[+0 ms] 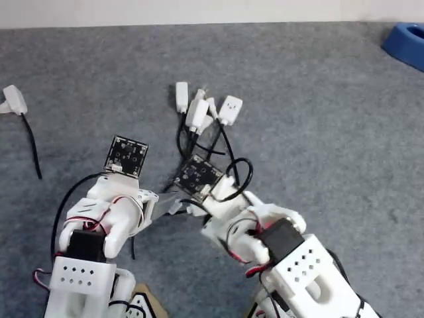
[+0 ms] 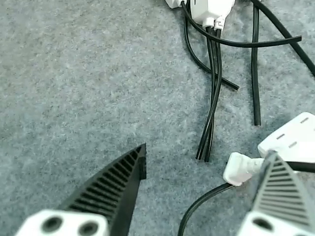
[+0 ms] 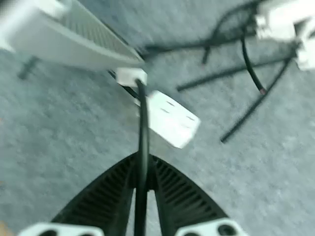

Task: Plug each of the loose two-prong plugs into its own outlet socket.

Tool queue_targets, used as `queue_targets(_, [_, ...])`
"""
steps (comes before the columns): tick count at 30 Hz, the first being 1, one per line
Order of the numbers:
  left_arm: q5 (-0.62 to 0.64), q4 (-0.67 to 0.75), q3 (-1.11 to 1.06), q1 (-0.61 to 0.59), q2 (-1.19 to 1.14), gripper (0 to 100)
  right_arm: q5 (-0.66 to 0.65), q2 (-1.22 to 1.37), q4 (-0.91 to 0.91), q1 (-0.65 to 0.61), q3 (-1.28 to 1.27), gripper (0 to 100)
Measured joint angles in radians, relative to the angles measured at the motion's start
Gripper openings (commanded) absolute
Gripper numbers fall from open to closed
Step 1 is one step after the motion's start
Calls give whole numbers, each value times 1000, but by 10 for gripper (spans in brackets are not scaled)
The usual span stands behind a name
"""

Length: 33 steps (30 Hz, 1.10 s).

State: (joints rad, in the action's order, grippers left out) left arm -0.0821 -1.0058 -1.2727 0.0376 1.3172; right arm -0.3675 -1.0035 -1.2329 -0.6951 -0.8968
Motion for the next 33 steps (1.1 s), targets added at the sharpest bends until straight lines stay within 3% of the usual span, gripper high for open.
queue_targets(4, [0,0,0,0,0,365,-109,0,-94,107,0,12])
queue_targets(11, [25,0,0,-38,0,364,-150,0,-167,130,3,108])
queue_targets(17, [44,35,0,-124,0,364,-308,18,-193,414,146,131])
queue_targets(20, [44,41,0,-126,0,364,-330,87,-198,551,275,131])
queue_targets(22, [44,41,0,-132,0,364,-322,160,-201,577,365,131])
queue_targets(25, [44,41,0,-132,0,364,-282,308,-201,517,482,131])
queue_targets(31, [86,41,21,-276,-2,364,-279,698,-183,135,608,131])
queue_targets(33, [86,41,25,-308,-2,364,-333,792,-181,38,649,131])
